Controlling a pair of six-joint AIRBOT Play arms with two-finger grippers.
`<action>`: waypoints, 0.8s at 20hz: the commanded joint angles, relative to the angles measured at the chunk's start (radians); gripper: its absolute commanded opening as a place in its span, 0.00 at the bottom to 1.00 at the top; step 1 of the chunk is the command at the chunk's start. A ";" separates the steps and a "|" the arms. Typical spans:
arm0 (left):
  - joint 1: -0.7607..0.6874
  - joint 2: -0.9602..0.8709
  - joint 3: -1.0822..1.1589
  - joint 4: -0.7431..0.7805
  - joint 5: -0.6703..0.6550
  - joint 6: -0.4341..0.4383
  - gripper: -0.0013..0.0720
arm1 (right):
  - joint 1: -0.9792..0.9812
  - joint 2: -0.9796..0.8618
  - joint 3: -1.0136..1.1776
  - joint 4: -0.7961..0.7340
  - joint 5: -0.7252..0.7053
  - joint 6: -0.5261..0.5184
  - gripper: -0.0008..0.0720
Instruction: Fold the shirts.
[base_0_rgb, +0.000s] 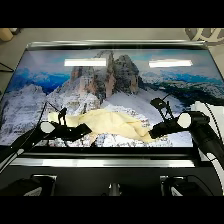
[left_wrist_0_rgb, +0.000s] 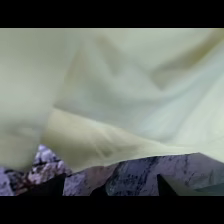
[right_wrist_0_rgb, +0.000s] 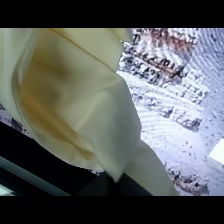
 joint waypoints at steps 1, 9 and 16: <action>-0.034 -0.029 -0.008 -0.031 0.140 -0.002 0.92 | 0.001 0.000 0.000 0.002 0.008 0.000 0.03; -0.021 -0.059 0.031 -0.049 0.060 0.118 0.06 | 0.001 0.000 0.002 -0.024 0.003 0.000 0.03; 0.211 0.315 0.554 -0.048 -0.092 0.340 0.06 | 0.001 0.119 0.428 -0.463 -0.018 0.001 0.03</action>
